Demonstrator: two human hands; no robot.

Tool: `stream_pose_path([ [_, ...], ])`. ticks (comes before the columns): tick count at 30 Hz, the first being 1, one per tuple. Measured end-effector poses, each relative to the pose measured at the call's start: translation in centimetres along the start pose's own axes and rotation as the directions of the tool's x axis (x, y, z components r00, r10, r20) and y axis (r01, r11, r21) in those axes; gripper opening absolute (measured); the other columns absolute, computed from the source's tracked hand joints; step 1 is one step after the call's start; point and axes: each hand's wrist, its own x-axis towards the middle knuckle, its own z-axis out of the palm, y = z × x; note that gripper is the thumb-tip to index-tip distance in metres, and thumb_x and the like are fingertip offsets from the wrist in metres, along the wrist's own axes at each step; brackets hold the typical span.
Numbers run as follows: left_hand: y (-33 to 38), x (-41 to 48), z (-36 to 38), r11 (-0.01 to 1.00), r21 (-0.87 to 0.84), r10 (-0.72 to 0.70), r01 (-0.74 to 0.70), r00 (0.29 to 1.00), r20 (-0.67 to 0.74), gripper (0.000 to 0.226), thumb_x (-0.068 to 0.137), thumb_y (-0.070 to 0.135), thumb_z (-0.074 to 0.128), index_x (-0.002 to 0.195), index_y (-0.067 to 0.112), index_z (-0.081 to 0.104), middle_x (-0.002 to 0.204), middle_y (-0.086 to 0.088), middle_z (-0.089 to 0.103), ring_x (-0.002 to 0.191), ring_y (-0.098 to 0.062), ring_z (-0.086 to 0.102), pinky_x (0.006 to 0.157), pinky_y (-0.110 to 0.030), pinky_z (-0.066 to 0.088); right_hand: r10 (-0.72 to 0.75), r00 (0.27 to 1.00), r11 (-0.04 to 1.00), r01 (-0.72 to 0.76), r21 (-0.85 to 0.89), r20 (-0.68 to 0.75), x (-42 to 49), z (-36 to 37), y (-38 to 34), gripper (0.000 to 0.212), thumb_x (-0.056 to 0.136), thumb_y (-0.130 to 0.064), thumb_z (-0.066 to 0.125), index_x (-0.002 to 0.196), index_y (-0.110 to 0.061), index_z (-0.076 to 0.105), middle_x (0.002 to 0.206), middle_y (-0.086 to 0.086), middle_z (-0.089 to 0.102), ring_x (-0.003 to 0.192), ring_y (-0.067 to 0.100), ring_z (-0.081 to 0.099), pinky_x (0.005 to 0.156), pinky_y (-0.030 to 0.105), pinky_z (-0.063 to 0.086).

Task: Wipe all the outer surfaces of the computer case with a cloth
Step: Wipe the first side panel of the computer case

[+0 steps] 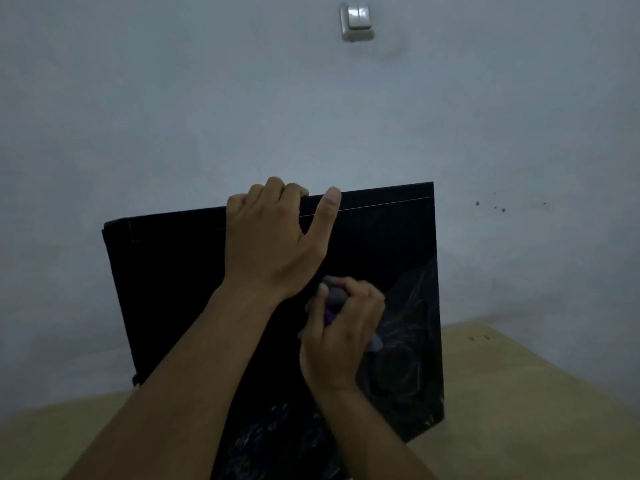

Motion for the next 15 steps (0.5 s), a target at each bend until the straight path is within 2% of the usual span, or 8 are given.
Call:
stream_pose_path([
  [3, 0.0, 0.0, 0.2, 1.000, 0.007, -0.004, 0.004, 1.000, -0.013, 0.074, 0.094, 0.067, 0.009, 0.111, 0.022, 0.065, 0.108, 0.005, 0.060, 0.101, -0.015, 0.052, 0.097, -0.034, 0.026, -0.102, 0.981, 0.995, 0.104, -0.002, 0.167, -3.4, -0.9, -0.2, 0.018, 0.100, -0.037, 0.049, 0.112, -0.024, 0.051, 0.111, 0.002, 0.046, 0.101, 0.017, 0.048, 0.086, 0.044, 0.045],
  [5, -0.2, -0.1, 0.3, 1.000, 0.014, 0.003, -0.002, 1.000, -0.017, 0.072, 0.095, 0.066, 0.012, 0.112, 0.022, 0.065, 0.108, 0.004, 0.061, 0.102, -0.016, 0.053, 0.098, -0.034, 0.027, -0.369, 0.864, 0.924, 0.381, 0.034, 0.343, -4.0, -2.0, 0.9, 0.018, 0.100, -0.037, 0.050, 0.113, -0.024, 0.051, 0.114, 0.006, 0.046, 0.099, 0.023, 0.051, 0.085, 0.041, 0.046],
  [6, -0.2, -0.1, 0.3, 1.000, 0.016, 0.006, -0.006, 1.000, -0.023, 0.071, 0.095, 0.066, 0.013, 0.112, 0.021, 0.065, 0.108, 0.004, 0.061, 0.102, -0.017, 0.053, 0.099, -0.034, 0.027, -0.537, 0.731, 0.827, 0.555, 0.093, 0.421, -3.3, -2.5, 1.7, 0.018, 0.100, -0.036, 0.053, 0.112, -0.022, 0.051, 0.114, 0.008, 0.046, 0.097, 0.026, 0.053, 0.083, 0.040, 0.046],
  [8, -0.2, -0.2, 0.4, 1.000, 0.016, 0.007, -0.006, 0.999, -0.037, 0.070, 0.096, 0.066, 0.014, 0.112, 0.021, 0.065, 0.108, 0.004, 0.061, 0.101, -0.016, 0.053, 0.098, -0.033, 0.026, -0.789, 0.366, 0.533, 0.807, 0.254, 0.493, -0.5, -3.1, 3.4, 0.020, 0.099, -0.033, 0.058, 0.113, -0.021, 0.051, 0.115, 0.012, 0.048, 0.096, 0.029, 0.055, 0.080, 0.039, 0.045],
  [9, -0.2, -0.2, 0.5, 1.000, 0.016, 0.005, -0.005, 0.999, -0.043, 0.070, 0.096, 0.066, 0.014, 0.111, 0.021, 0.065, 0.107, 0.004, 0.061, 0.100, -0.017, 0.053, 0.097, -0.033, 0.026, -0.838, 0.222, 0.415, 0.853, 0.316, 0.499, 1.1, -3.1, 3.9, 0.021, 0.100, -0.032, 0.058, 0.115, -0.021, 0.049, 0.116, 0.013, 0.048, 0.097, 0.030, 0.056, 0.080, 0.039, 0.044],
  [10, -0.1, -0.1, 0.6, 1.000, 0.019, 0.003, -0.002, 0.999, -0.048, 0.070, 0.096, 0.066, 0.014, 0.111, 0.021, 0.065, 0.106, 0.004, 0.061, 0.100, -0.017, 0.054, 0.097, -0.034, 0.027, -0.854, 0.141, 0.350, 0.868, 0.352, 0.501, 2.6, -3.0, 4.1, 0.022, 0.100, -0.032, 0.057, 0.116, -0.021, 0.047, 0.118, 0.013, 0.047, 0.098, 0.030, 0.056, 0.081, 0.038, 0.043],
  [12, 0.0, -0.1, 0.6, 1.000, 0.025, -0.001, 0.003, 0.998, -0.057, 0.070, 0.095, 0.067, 0.015, 0.110, 0.021, 0.065, 0.106, 0.004, 0.061, 0.100, -0.018, 0.054, 0.096, -0.034, 0.027, -0.846, 0.181, 0.384, 0.860, 0.337, 0.502, 4.4, -2.8, 4.1, 0.023, 0.099, -0.032, 0.058, 0.115, -0.021, 0.047, 0.117, 0.013, 0.045, 0.098, 0.030, 0.056, 0.081, 0.038, 0.043],
  [15, 0.1, 0.0, 0.9, 1.000, 0.030, -0.001, 0.003, 0.996, -0.085, 0.069, 0.095, 0.066, 0.017, 0.110, 0.019, 0.065, 0.105, 0.002, 0.061, 0.100, -0.020, 0.054, 0.096, -0.035, 0.027, -0.750, 0.477, 0.604, 0.776, 0.181, 0.459, 3.9, -2.7, 4.6, 0.020, 0.098, -0.035, 0.058, 0.111, -0.021, 0.052, 0.113, 0.009, 0.045, 0.096, 0.027, 0.056, 0.081, 0.038, 0.046],
])
